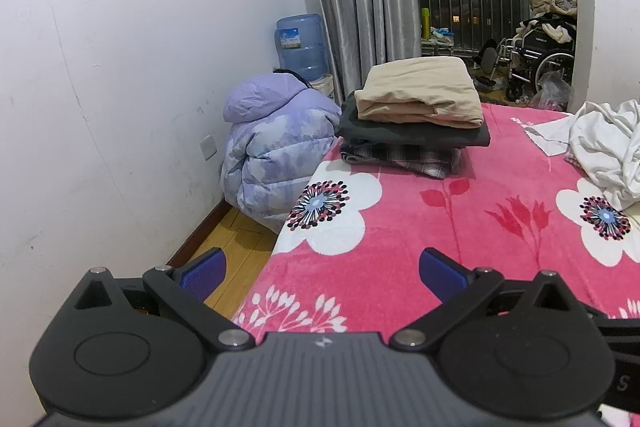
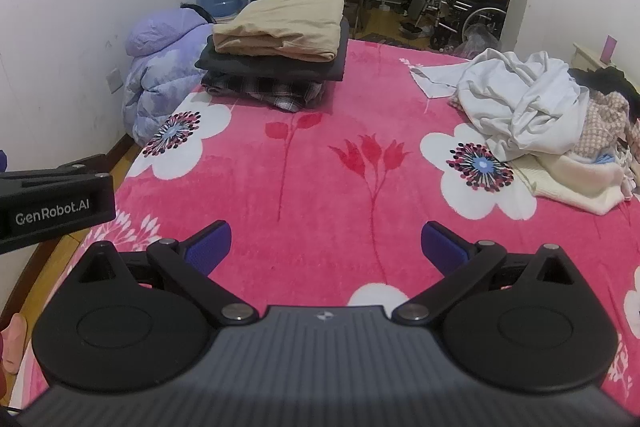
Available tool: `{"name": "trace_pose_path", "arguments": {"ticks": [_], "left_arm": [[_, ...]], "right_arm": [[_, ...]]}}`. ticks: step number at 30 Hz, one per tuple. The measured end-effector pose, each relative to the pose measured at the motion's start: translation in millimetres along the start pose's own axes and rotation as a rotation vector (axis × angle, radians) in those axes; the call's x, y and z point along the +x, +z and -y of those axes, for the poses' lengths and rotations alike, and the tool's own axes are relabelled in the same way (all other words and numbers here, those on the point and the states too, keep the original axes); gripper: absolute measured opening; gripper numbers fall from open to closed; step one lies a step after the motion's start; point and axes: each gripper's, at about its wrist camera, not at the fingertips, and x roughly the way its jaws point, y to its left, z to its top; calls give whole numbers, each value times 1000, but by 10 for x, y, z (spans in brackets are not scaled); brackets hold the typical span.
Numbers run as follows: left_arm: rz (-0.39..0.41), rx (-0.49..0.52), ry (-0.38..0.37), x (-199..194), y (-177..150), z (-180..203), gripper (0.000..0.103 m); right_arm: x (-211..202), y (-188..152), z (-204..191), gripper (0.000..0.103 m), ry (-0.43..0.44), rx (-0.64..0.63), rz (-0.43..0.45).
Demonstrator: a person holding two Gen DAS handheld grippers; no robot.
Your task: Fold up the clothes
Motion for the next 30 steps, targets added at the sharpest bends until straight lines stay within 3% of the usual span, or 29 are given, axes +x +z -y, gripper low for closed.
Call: {"name": "trace_pose_path", "arguments": {"ticks": [30], "left_arm": [[-7, 2, 9, 45, -24, -28, 103]], "right_arm": [[26, -11, -33, 102, 6, -6, -14]]}}
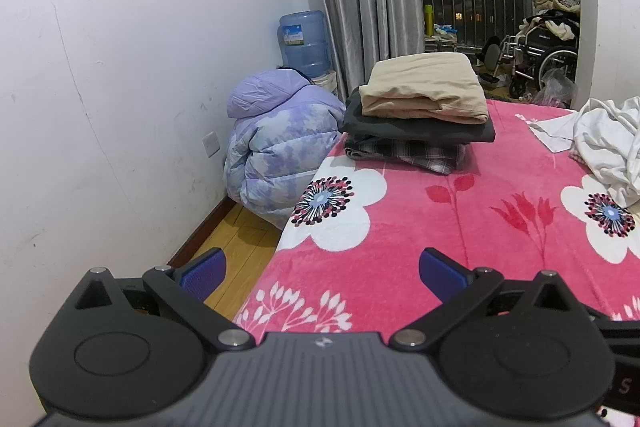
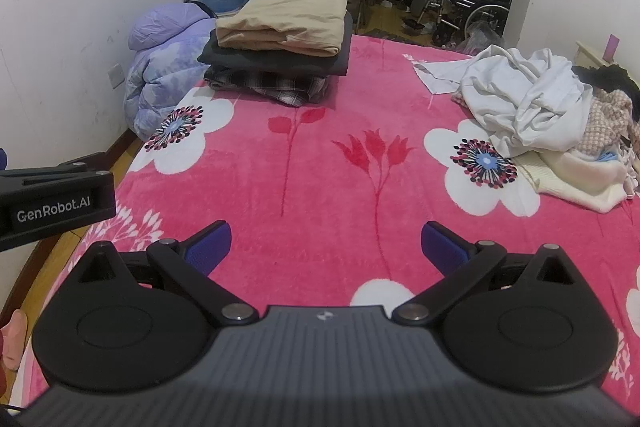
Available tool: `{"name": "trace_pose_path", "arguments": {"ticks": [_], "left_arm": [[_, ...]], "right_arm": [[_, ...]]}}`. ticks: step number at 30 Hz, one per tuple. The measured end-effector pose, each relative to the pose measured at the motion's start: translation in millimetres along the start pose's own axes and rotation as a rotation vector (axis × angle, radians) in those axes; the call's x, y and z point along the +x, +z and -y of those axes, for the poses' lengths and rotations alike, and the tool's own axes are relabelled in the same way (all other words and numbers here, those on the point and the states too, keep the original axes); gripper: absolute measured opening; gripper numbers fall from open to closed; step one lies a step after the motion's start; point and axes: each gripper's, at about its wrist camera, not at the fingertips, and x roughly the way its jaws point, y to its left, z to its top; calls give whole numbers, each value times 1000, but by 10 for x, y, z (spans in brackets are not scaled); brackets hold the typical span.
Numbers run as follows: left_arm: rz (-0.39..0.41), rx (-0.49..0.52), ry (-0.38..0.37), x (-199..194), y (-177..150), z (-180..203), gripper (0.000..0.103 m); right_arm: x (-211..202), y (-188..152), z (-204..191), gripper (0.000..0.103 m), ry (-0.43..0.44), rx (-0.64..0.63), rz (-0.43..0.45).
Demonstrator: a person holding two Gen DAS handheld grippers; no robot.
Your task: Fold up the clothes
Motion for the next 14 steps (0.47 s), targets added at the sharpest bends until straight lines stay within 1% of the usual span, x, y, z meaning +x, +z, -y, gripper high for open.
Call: {"name": "trace_pose_path", "arguments": {"ticks": [14], "left_arm": [[-2, 0, 3, 14, -6, -8, 103]], "right_arm": [[4, -10, -18, 102, 2, 1, -3]]}}
